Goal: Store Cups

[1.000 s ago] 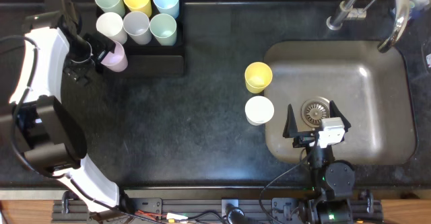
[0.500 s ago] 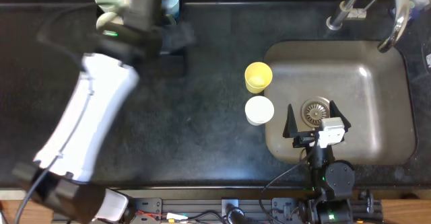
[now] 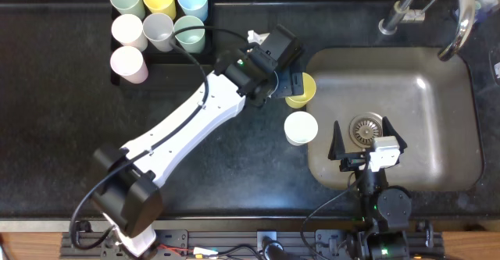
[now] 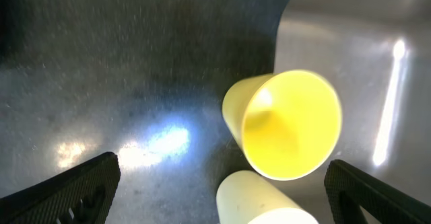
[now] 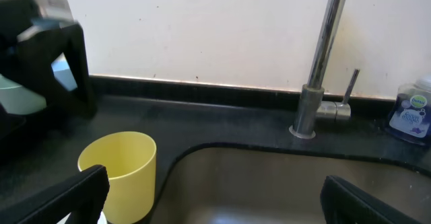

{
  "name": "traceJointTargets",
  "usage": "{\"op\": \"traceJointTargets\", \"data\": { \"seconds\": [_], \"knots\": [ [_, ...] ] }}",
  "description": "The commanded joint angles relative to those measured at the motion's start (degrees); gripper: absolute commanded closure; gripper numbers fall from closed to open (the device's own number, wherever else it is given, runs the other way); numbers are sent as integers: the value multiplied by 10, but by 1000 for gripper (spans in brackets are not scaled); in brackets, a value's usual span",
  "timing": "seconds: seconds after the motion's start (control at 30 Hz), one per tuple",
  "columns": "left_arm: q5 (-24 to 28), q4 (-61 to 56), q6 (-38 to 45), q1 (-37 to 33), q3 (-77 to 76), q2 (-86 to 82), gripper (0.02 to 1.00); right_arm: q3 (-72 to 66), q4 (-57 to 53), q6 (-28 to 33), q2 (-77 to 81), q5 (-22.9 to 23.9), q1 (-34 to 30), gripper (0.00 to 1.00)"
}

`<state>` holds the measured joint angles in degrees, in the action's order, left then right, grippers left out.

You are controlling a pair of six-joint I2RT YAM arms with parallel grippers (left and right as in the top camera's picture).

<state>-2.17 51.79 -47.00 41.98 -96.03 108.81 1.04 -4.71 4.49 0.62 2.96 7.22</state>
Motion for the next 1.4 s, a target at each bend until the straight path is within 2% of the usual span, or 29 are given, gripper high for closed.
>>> {"op": "traceJointTargets", "data": {
  "seconds": [0.03,0.63,0.7,0.77,0.83,0.9,0.97,1.0,1.07,1.13,1.4],
  "knots": [
    [29,4,-10,1,-3,33,20,-7,3,0,-4,-4,-1,3],
    [43,-16,-13,-2,-3,77,18,-7,3,0,-4,-4,-1,3],
    [43,-19,-14,-2,-3,80,84,-7,3,0,-4,-4,-1,3],
    [43,-19,-18,-2,-3,82,93,-7,3,0,-4,-4,-1,3],
    [41,-19,-26,-3,-3,86,196,-7,3,0,-4,-4,-1,5],
    [40,-23,-26,-3,-3,88,573,-7,3,0,-4,-4,-1,3],
    [38,-28,-26,-5,-3,89,667,-7,3,0,-4,-4,-1,3],
    [38,-30,-26,-7,-4,89,744,-7,3,0,-4,-4,-1,3],
    [36,-31,-26,-13,-9,88,803,-7,3,0,-4,-4,-1,5],
    [29,-28,-26,-25,-25,85,936,-7,3,0,-4,-4,-1,5],
    [1,66,-26,-115,-80,9,965,-7,3,0,-4,-4,-1,3]
  ]
}}
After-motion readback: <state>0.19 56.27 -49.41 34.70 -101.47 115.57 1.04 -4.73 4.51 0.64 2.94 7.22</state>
